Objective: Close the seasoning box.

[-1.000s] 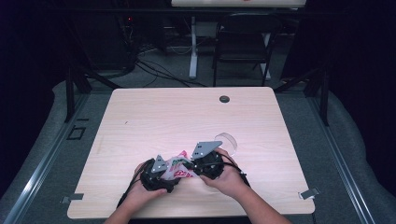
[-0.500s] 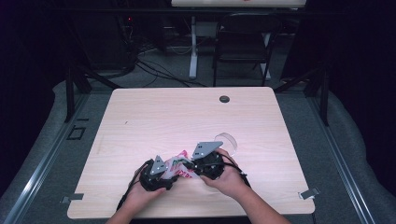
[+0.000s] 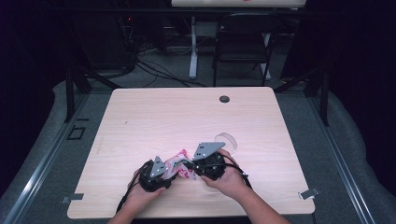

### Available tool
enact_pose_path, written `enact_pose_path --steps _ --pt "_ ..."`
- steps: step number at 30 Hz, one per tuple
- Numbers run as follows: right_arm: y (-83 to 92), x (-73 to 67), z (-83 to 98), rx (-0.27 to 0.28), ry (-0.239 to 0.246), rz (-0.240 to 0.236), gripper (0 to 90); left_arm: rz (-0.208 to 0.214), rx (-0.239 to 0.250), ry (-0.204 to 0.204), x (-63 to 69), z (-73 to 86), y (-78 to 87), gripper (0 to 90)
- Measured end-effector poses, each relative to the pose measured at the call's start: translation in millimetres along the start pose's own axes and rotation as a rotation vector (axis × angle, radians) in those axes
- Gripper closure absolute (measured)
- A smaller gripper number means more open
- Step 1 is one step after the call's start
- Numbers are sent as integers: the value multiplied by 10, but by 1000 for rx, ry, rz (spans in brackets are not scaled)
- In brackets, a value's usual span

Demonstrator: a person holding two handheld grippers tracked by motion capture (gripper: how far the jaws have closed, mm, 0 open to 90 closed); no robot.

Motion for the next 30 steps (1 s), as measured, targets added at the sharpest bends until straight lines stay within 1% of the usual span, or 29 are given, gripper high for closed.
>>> enact_pose_path --steps 4,8,11,13,14,16,18,20,21,26,30 --pt "39 -5 -18 22 -4 3 900 -36 16 -14 4 -50 46 479" --pt "95 10 -40 42 -4 14 900 -71 23 -41 3 -124 94 484" --pt "138 9 -57 61 0 28 900 -106 28 -77 -6 -186 129 486" --pt "170 14 -63 70 1 35 900 -138 31 -101 -10 -238 152 487" --pt "188 17 -64 78 -1 44 900 -148 28 -117 -12 -266 167 488" --pt "225 28 -64 96 -5 46 900 -179 34 -140 -11 -320 187 489" --pt "265 46 -63 107 -4 53 900 -191 33 -157 -2 -371 198 490" --pt "305 59 -63 118 -2 63 900 -210 35 -186 1 -427 208 491" --pt "324 66 -62 124 -5 66 900 -218 39 -192 6 -452 211 491" --pt "413 108 -57 156 -13 85 900 -259 37 -260 7 -571 243 493" --pt "458 142 -55 174 -24 97 900 -285 34 -294 14 -633 251 496"
Point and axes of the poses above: each handheld gripper's, and its own axes: y roughly backward along the jaws, z roughly out of its underside, x roughly to its right, the point moved 3 cm from there along -y, roughly forward along the jaws, and after that the axes turned 6 degrees about z, right-handed, at the moved point
